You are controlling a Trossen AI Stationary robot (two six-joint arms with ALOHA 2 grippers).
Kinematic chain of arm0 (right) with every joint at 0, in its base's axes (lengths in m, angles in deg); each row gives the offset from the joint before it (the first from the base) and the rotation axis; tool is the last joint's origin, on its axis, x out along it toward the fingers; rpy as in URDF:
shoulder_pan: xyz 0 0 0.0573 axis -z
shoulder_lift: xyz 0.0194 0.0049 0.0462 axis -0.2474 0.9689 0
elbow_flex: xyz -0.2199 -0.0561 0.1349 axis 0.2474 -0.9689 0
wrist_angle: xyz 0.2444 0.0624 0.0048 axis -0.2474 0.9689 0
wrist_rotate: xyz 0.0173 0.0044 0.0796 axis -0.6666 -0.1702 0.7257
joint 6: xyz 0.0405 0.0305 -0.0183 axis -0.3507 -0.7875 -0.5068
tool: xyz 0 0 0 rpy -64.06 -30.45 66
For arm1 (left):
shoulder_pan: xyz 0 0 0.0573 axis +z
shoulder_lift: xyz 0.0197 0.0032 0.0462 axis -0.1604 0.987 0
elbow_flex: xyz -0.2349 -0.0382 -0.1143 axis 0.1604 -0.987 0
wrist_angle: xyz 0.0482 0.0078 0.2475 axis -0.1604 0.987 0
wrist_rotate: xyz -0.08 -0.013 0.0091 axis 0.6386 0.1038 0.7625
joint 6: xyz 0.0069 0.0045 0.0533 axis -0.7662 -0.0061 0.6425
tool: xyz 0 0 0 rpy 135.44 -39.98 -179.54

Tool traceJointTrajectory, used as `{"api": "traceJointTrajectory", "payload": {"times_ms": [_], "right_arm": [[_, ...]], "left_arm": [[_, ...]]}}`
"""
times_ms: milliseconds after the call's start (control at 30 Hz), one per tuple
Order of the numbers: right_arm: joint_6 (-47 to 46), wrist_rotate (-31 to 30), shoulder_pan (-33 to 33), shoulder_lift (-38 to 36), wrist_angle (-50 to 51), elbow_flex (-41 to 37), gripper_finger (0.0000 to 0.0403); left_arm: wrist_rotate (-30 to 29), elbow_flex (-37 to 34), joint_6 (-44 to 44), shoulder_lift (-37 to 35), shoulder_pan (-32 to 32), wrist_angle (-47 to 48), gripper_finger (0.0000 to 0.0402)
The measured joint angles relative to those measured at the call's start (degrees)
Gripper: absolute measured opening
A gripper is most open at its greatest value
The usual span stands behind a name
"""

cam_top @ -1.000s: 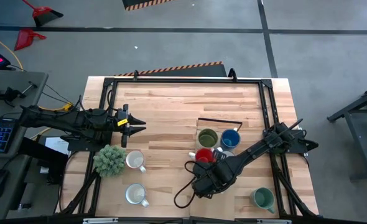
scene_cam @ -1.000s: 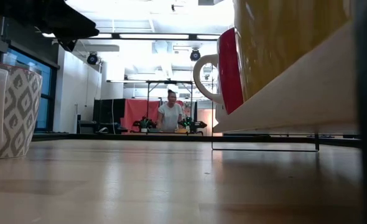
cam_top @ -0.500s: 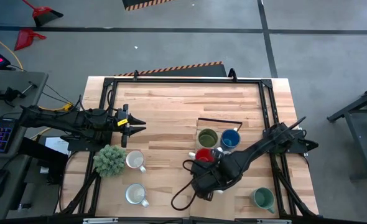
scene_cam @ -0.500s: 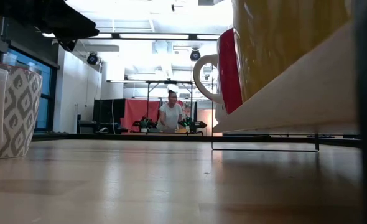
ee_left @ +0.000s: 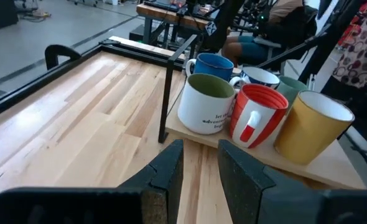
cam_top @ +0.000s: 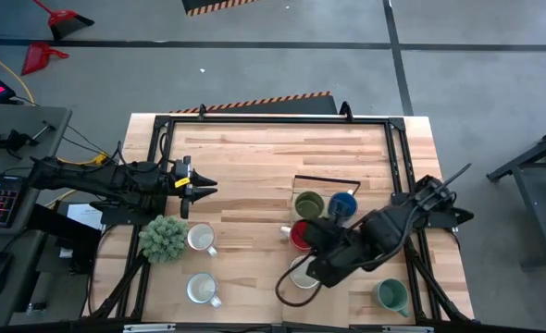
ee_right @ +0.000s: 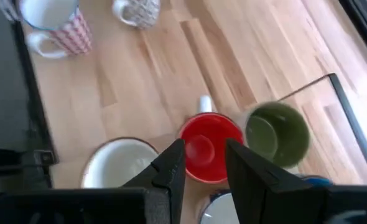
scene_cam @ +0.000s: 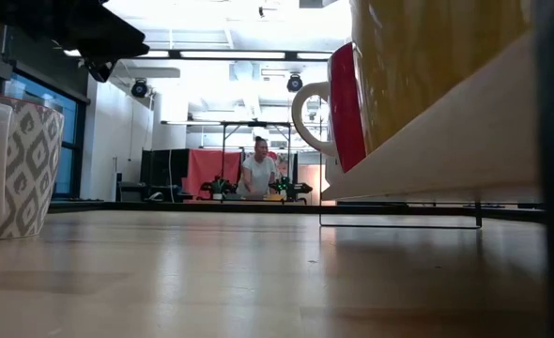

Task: Place coffee mugs
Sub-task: Move the gray and white mug to the lower middle of the table

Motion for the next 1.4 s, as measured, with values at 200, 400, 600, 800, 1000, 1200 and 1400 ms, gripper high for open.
{"api": "traceJointTrajectory", "payload": {"times_ms": [200, 400, 600, 800, 1000, 1200, 1400], "right_arm": [[4.72, -0.64, -0.66, -2.59, -0.44, -0.02, 0.0092], [9.71, -5.59, -1.12, -4.95, -0.45, -0.06, 0.0092], [10.26, -11.60, -2.79, -10.34, -0.43, -0.13, 0.0092], [14.25, -23.06, -6.11, -16.47, -0.58, -0.86, 0.0092], [3.60, -30.87, -9.65, -28.62, -0.52, -19.99, 0.0092], [-15.48, -38.64, -13.38, -46.24, -9.69, -51.09, 0.0092], [-10.28, -40.71, -13.88, -62.23, -32.17, -75.70, 0.0092]], "left_arm": [[1.24, 0.00, -3.81, 0.26, 0.01, -1.56, 0.0087], [7.01, 0.27, -10.51, 2.27, -0.05, -1.20, 0.0089], [9.26, 9.52, -7.99, 6.20, -0.10, 4.46, 0.0116], [10.60, 20.82, 1.85, 8.44, -0.14, 13.80, 0.0139], [11.51, 23.89, 3.99, 7.85, -0.14, 14.08, 0.0145], [11.60, 23.87, 1.65, 8.63, -0.12, 14.05, 0.0145], [11.43, 23.82, 1.65, 9.61, -0.12, 12.42, 0.0145]]}}
